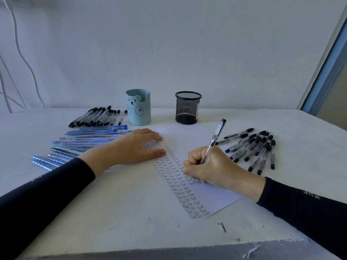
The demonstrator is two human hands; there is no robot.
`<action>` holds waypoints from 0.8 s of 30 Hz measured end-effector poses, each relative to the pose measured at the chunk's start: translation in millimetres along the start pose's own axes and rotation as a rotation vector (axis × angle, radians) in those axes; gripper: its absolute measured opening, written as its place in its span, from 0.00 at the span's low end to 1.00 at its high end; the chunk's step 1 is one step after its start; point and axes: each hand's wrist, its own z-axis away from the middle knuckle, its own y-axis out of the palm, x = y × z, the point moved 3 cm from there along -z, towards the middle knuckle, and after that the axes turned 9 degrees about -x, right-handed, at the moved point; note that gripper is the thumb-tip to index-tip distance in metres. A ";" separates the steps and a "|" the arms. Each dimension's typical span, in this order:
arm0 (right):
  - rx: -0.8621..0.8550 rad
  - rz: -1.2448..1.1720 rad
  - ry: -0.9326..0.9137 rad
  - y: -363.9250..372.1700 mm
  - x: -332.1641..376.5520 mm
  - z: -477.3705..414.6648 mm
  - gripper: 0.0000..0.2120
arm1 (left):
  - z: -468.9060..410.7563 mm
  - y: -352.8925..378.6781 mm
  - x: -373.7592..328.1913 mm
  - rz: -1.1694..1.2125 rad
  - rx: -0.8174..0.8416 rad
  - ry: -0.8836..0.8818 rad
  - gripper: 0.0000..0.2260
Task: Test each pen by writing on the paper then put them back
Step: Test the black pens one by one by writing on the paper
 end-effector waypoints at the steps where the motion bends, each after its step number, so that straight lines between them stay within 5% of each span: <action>1: -0.009 -0.003 0.002 -0.2 -0.3 -0.4 0.22 | -0.4 0.0 0.0 -0.001 -0.001 0.000 0.41; 16: -0.036 -0.009 -0.023 -2.6 -1.4 -3.2 0.21 | 0.8 -1.0 -1.7 -0.003 0.000 0.015 0.40; 24: -0.034 -0.016 -0.111 -24.4 26.9 -26.8 0.17 | -1.5 -1.2 5.3 -0.008 -0.049 0.029 0.19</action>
